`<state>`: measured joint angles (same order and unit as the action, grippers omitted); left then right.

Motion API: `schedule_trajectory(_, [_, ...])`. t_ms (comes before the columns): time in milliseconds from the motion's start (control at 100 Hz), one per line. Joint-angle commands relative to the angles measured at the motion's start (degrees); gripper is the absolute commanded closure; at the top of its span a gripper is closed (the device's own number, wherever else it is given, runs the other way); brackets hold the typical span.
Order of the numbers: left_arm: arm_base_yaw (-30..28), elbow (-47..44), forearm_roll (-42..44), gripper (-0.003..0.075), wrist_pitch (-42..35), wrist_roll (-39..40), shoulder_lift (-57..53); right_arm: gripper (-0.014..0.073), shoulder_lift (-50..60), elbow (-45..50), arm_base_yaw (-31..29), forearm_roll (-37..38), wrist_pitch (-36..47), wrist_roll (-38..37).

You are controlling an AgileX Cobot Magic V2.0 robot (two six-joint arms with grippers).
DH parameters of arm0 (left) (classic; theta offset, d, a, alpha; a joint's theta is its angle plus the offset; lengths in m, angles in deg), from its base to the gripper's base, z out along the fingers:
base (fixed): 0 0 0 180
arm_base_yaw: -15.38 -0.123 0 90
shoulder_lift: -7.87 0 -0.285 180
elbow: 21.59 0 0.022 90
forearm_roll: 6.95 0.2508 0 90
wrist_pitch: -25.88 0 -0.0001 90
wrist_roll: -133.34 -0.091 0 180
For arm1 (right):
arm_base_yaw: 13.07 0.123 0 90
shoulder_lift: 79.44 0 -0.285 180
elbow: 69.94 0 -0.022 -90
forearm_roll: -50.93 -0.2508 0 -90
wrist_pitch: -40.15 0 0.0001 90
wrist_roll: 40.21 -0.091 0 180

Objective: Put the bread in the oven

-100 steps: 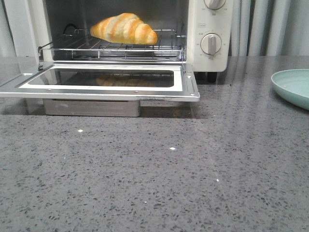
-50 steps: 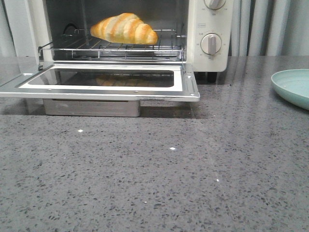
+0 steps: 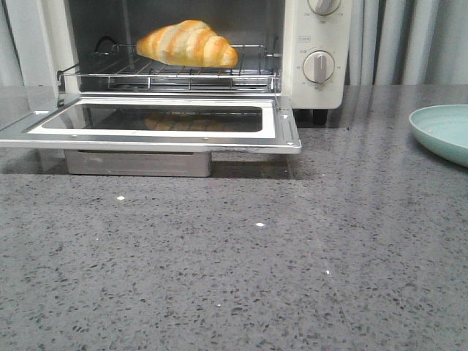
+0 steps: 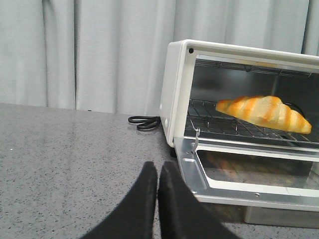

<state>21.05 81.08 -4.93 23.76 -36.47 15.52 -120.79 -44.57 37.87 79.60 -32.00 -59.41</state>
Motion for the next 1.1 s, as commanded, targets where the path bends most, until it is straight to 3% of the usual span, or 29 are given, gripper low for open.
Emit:
schedule_trajectory(0, [0.0,-1.2,-0.2,0.0741,-4.0,-0.1,-1.4,0.0661,0.0,-0.7,-1.9,1.8,5.1,-0.1])
schedule_trajectory(130, [0.0,-1.2,-0.2,0.0741,-4.0,-0.1,-1.4,0.0661,0.6,3.0,-10.2,-2.7,14.4,0.1])
schedule_trajectory(320, [0.0,-1.2,-0.2,0.0741,-4.0,-0.1,-1.4,0.0661,3.9,12.8,-27.3,-16.0,27.2,8.8])
schedule_trajectory(560, [0.0,-1.2,-0.2,0.0741,-4.0,-0.1,-1.4,0.0661,10.0,22.3,-44.6,-23.1,35.4,12.0])
schedule_trajectory(770, [0.0,-1.2,-0.2,0.0741,-4.0,-0.1,-1.4,0.0661,17.8,29.2,-51.2,-23.1,40.6,12.2])
schedule_trajectory(1090, [0.0,-1.2,-0.2,0.0741,-4.0,-0.1,-1.4,0.0661,25.9,40.4,-55.3,-23.4,55.6,13.2])
